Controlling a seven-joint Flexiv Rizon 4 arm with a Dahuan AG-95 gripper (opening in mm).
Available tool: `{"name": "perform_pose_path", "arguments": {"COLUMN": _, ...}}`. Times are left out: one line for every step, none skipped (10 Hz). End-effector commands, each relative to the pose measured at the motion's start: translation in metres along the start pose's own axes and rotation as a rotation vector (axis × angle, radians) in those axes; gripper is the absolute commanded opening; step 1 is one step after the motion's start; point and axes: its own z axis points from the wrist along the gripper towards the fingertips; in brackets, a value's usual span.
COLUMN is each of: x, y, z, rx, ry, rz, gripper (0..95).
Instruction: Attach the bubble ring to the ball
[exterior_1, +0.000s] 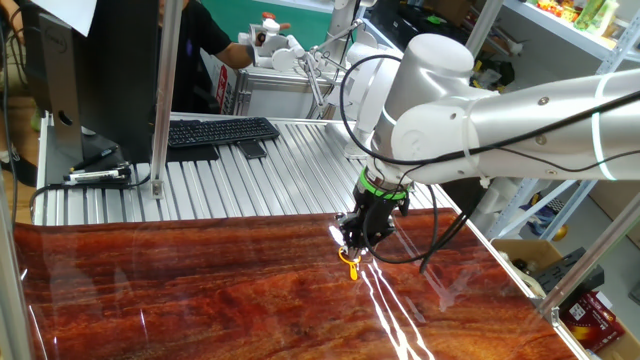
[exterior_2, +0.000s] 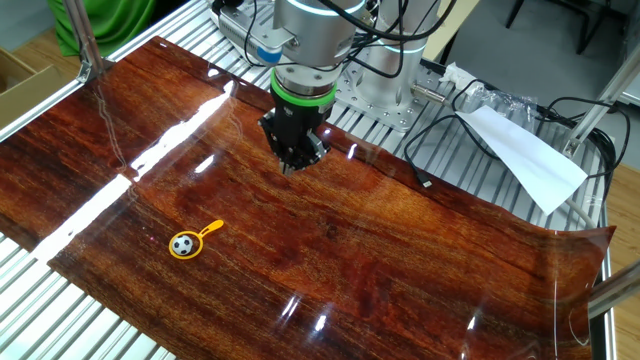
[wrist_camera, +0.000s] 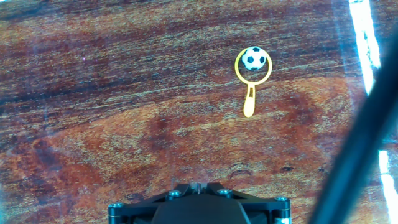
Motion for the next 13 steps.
{"name": "perform_pose_path", "arguments": {"x": 0.000, "y": 0.000, "z": 0.000, "rx": 0.000, "ry": 0.001, "rz": -0.003, "gripper": 0.0}}
{"name": "perform_pose_path", "arguments": {"x": 0.000, "y": -0.001, "z": 0.001, "rx": 0.000, "ry": 0.001, "rz": -0.005, "gripper": 0.0}}
{"name": "perform_pose_path", "arguments": {"x": -0.001, "y": -0.003, "z": 0.002, "rx": 0.000, "ry": 0.000, "rz": -0.010, "gripper": 0.0}}
{"name": "perform_pose_path", "arguments": {"x": -0.002, "y": -0.006, "z": 0.004, "rx": -0.002, "ry": 0.000, "rz": -0.018, "gripper": 0.0}}
{"name": "perform_pose_path", "arguments": {"x": -0.003, "y": -0.010, "z": 0.007, "rx": -0.004, "ry": -0.001, "rz": -0.024, "gripper": 0.0}}
{"name": "perform_pose_path", "arguments": {"x": -0.005, "y": -0.013, "z": 0.010, "rx": -0.004, "ry": -0.003, "rz": -0.030, "gripper": 0.0}}
{"name": "perform_pose_path", "arguments": {"x": -0.006, "y": -0.017, "z": 0.014, "rx": -0.005, "ry": -0.004, "rz": -0.035, "gripper": 0.0}}
{"name": "perform_pose_path", "arguments": {"x": -0.007, "y": -0.020, "z": 0.017, "rx": -0.005, "ry": -0.005, "rz": -0.038, "gripper": 0.0}}
{"name": "perform_pose_path", "arguments": {"x": -0.009, "y": -0.022, "z": 0.022, "rx": -0.005, "ry": -0.007, "rz": -0.041, "gripper": 0.0}}
{"name": "perform_pose_path", "arguments": {"x": -0.010, "y": -0.025, "z": 0.025, "rx": -0.003, "ry": -0.006, "rz": -0.042, "gripper": 0.0}}
{"name": "perform_pose_path", "arguments": {"x": -0.010, "y": -0.027, "z": 0.029, "rx": -0.002, "ry": -0.006, "rz": -0.044, "gripper": 0.0}}
{"name": "perform_pose_path", "arguments": {"x": -0.011, "y": -0.029, "z": 0.033, "rx": -0.002, "ry": -0.006, "rz": -0.044, "gripper": 0.0}}
{"name": "perform_pose_path", "arguments": {"x": -0.012, "y": -0.031, "z": 0.037, "rx": 0.000, "ry": -0.008, "rz": -0.044, "gripper": 0.0}}
